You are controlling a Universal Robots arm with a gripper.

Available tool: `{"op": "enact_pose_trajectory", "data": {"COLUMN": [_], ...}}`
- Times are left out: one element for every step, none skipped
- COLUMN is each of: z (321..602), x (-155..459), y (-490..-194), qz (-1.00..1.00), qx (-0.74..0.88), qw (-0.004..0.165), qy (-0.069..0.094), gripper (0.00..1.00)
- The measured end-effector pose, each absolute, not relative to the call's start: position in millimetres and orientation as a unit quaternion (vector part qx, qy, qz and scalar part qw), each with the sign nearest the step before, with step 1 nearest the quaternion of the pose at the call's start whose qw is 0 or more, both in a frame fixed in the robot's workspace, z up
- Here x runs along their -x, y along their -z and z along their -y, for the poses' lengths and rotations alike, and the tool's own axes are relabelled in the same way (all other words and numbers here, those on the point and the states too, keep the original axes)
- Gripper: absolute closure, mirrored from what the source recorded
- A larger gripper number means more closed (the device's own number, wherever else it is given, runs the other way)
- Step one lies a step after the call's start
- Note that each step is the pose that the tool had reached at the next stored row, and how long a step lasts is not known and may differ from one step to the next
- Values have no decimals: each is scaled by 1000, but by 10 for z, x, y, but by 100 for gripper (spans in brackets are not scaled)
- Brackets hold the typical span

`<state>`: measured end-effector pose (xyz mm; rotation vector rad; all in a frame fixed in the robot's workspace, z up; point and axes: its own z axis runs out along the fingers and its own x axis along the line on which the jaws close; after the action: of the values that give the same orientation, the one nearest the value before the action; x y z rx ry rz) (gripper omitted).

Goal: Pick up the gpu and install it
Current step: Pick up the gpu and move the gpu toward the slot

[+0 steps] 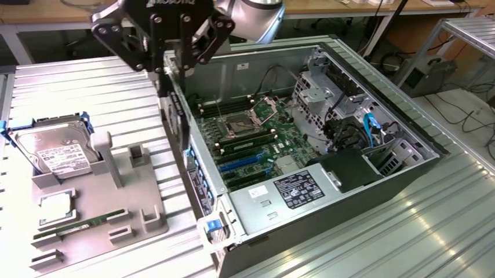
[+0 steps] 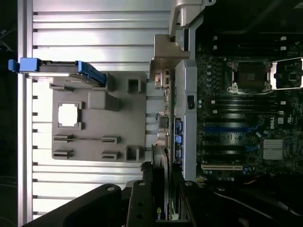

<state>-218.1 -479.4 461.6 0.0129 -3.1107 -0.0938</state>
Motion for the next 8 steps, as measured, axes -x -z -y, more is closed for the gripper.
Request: {"op": "enact_pose_trajectory", "data": {"z": [4800,4803,4805,4806,4806,4806,4806,4806], "x": [2114,2064,2011,1940,1894,1845,1796,1671], "y": [-4637,-4644,-4646,-4646,-4646,-4646,-4645,-4645], "qz": [999,999,999,999,999,999,999,999], "qx": [-4,-4,-4,-4,-4,-4,-4,-4], "qw": [15,15,16,16,16,16,16,17], "qy": [31,31,31,31,31,31,31,31], "gripper": [74,74,74,74,74,74,74,74]}}
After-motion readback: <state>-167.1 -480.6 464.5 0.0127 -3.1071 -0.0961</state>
